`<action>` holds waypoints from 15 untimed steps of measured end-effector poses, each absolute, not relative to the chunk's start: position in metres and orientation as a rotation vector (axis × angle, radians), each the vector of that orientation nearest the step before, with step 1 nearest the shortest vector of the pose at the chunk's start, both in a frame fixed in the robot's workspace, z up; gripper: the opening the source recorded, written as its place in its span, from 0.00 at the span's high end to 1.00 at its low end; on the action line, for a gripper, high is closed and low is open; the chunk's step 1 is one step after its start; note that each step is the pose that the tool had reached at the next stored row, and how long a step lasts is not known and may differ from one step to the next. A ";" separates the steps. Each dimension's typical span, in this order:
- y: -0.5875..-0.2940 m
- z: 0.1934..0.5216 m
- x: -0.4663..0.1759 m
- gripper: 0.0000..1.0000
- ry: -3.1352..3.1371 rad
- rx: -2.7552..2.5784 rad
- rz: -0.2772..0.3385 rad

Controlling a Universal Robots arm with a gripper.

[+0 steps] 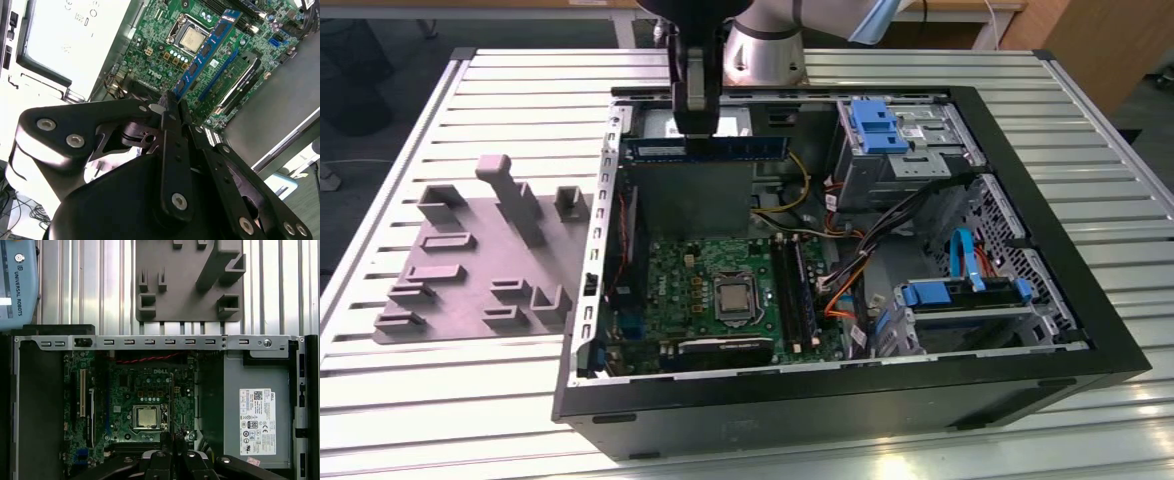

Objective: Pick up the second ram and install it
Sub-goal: 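Pick up the second ram and move it above second insertion slot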

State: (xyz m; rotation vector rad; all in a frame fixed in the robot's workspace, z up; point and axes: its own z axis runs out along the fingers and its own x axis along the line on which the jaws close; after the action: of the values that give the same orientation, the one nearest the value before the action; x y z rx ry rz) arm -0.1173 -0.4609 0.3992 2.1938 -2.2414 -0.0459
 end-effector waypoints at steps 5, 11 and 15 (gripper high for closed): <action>-0.461 0.399 -0.114 0.86 -2.241 2.194 -0.046; -0.461 0.399 -0.110 0.86 -2.241 2.194 -0.046; -0.461 0.399 -0.107 0.86 -2.241 2.194 -0.046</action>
State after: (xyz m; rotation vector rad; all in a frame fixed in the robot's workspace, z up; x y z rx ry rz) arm -0.1072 -0.4609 0.3992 2.1938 -2.2414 -0.0459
